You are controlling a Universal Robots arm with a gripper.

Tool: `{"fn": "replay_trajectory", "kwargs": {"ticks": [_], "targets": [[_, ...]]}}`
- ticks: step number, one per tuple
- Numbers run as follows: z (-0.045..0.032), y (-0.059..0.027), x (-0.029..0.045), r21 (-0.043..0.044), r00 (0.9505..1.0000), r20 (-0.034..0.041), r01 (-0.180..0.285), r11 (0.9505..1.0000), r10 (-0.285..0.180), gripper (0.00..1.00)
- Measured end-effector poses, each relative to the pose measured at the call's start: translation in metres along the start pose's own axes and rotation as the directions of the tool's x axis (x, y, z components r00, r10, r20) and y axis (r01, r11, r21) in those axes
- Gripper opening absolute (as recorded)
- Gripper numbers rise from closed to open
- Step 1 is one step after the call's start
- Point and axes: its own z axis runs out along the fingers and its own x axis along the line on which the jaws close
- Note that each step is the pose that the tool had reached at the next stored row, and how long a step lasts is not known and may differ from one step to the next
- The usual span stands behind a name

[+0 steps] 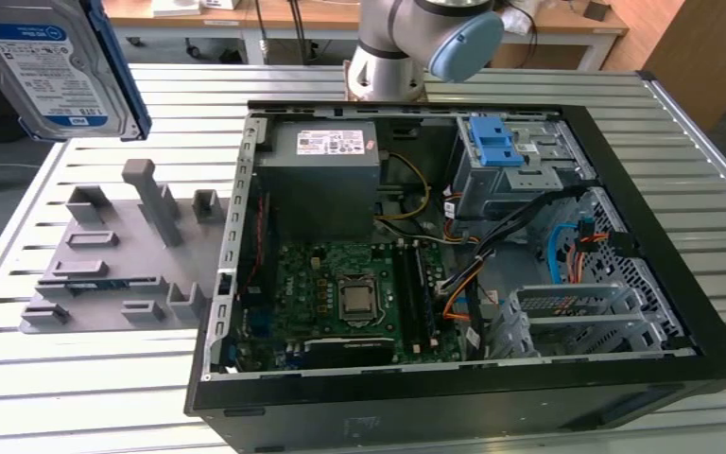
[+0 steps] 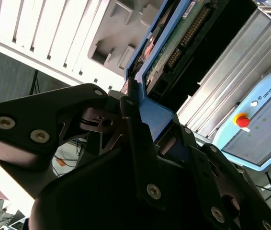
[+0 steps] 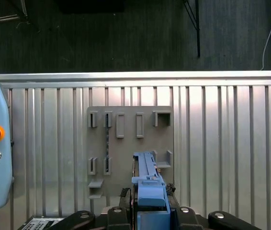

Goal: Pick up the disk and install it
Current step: 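Pick up the disk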

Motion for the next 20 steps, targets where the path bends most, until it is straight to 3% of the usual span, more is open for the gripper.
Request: {"fn": "replay_trajectory", "kwargs": {"ticks": [20], "targets": [[0.0000,-0.0157,0.0051,0.0000,1.0000,0.0000,0.000,1.0000,0.000,0.36]]}}
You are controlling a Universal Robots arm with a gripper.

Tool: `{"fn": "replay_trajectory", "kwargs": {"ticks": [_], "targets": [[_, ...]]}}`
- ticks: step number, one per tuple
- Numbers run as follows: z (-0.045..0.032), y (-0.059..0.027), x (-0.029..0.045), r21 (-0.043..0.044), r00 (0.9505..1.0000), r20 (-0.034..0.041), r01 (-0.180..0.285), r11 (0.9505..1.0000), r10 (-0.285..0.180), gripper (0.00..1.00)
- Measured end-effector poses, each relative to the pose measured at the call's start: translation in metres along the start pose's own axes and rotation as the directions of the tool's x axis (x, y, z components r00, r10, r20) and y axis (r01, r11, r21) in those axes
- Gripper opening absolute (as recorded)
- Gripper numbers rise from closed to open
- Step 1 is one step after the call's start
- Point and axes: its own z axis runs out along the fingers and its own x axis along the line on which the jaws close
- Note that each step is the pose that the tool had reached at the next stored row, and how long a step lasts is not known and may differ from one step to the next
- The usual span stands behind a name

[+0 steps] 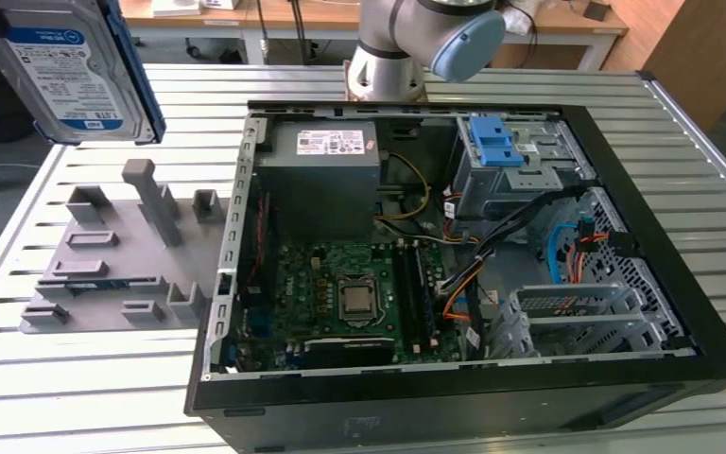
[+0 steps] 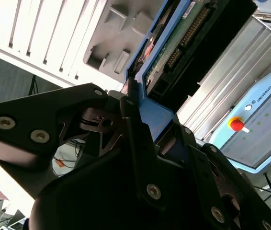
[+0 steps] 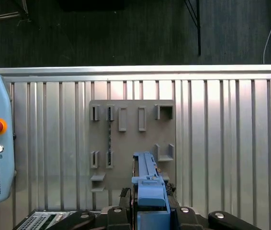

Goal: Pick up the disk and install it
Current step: 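Pick up the disk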

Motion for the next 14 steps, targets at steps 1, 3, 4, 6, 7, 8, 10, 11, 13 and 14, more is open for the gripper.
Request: {"fn": "replay_trajectory", "kwargs": {"ticks": [1,3,4,6,7,8,10,11,13,14], "targets": [[0.0000,-0.0010,0.0003,0.0000,1.0000,0.0000,0.000,1.0000,0.000,0.36],[0.0000,-0.0030,0.0008,-0.0001,1.0000,-0.0001,0.000,1.0000,0.000,0.36],[0.0000,-0.0040,0.0011,-0.0001,1.0000,-0.0001,0.000,1.0000,0.000,0.36],[0.0000,-0.0059,0.0016,0.0000,1.0000,0.0000,0.000,1.0000,0.000,0.36],[0.0000,-0.0069,0.0019,0.0000,1.0000,0.0000,0.000,1.0000,0.000,0.36],[0.0000,-0.0079,0.0022,0.0000,1.0000,0.0000,0.000,1.0000,0.000,0.36],[0.0000,-0.0098,0.0027,-0.0001,1.0000,0.0000,0.000,1.0000,0.000,0.36],[0.0000,-0.0108,0.0030,-0.0001,1.0000,0.0000,0.000,1.0000,0.000,0.36],[0.0000,-0.0131,0.0037,0.0000,1.0000,0.0000,0.000,1.0000,0.000,0.36],[0.0000,-0.0142,0.0040,-0.0001,1.0000,0.0000,0.000,1.0000,0.000,0.36]]}}
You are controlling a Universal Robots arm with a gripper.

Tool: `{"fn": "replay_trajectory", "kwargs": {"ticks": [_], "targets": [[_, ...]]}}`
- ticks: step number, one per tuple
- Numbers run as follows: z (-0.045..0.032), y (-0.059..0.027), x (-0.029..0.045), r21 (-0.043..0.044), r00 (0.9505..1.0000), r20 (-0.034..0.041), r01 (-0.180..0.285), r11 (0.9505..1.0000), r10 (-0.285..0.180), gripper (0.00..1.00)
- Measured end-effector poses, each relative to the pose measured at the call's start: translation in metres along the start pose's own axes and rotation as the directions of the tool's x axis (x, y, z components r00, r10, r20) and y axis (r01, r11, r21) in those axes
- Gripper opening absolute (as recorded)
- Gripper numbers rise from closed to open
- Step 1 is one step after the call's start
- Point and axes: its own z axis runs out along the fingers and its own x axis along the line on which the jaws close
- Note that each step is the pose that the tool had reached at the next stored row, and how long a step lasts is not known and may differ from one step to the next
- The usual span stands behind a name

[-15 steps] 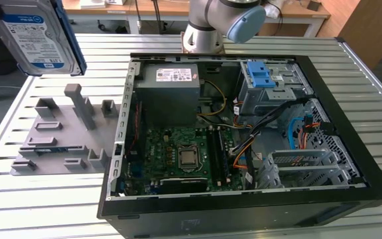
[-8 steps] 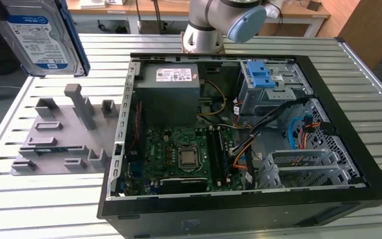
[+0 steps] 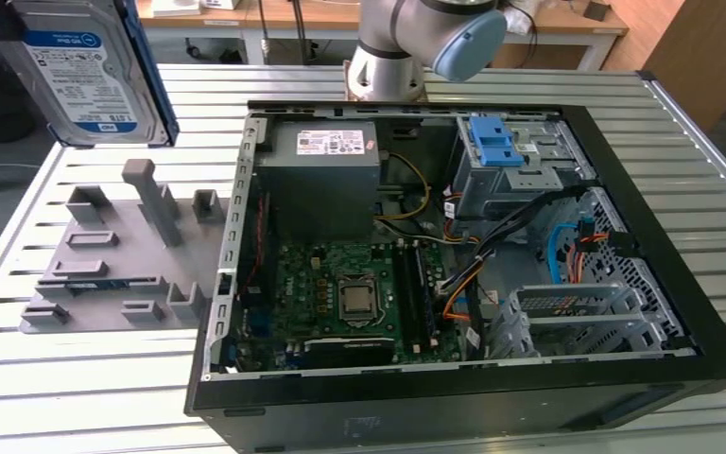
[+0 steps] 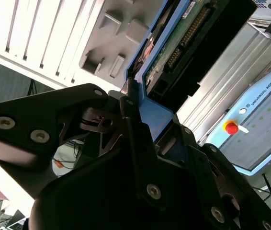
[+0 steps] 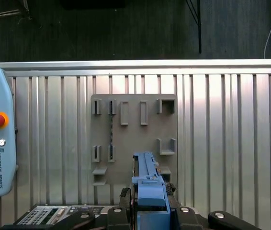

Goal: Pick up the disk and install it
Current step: 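Pick up the disk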

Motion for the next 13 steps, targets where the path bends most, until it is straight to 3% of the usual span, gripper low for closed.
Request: {"fn": "replay_trajectory", "kwargs": {"ticks": [13], "targets": [[0.0000,-0.0125,0.0037,0.0000,1.0000,0.0000,0.000,1.0000,0.000,0.36]]}}
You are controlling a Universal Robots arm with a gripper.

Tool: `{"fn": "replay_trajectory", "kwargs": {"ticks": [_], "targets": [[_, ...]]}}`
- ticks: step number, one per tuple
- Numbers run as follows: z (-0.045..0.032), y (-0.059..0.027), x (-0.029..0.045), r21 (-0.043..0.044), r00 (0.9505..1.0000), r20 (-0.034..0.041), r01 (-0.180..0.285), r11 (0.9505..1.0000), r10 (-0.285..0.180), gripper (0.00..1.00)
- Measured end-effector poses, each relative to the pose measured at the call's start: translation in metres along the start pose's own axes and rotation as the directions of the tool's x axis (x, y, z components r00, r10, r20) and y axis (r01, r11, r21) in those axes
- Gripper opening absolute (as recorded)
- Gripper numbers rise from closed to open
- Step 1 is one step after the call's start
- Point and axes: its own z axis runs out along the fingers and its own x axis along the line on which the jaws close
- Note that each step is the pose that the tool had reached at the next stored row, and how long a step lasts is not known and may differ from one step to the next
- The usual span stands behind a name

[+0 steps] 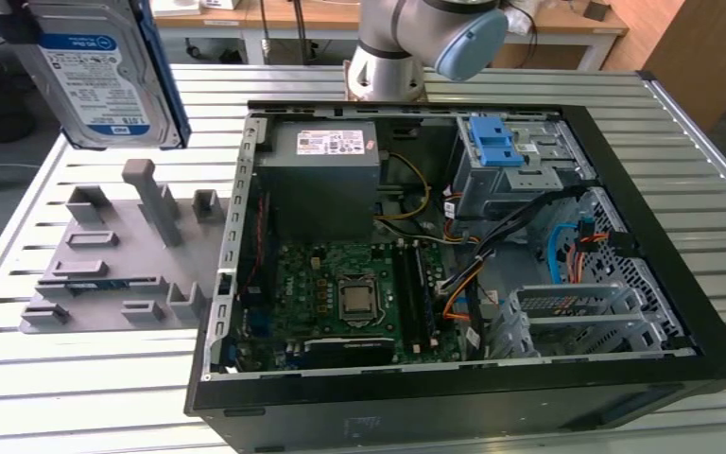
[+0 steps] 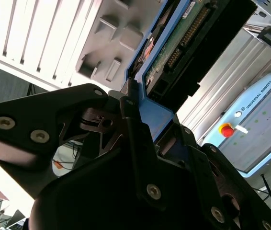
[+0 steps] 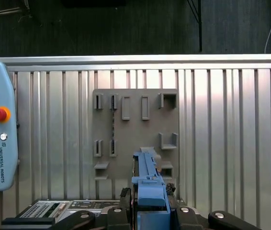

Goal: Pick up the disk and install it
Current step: 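Pick up the disk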

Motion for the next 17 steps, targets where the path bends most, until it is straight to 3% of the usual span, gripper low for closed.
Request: {"fn": "replay_trajectory", "kwargs": {"ticks": [17], "targets": [[0.0000,-0.0162,0.0053,-0.0001,1.0000,0.0000,0.000,1.0000,0.000,0.36]]}}
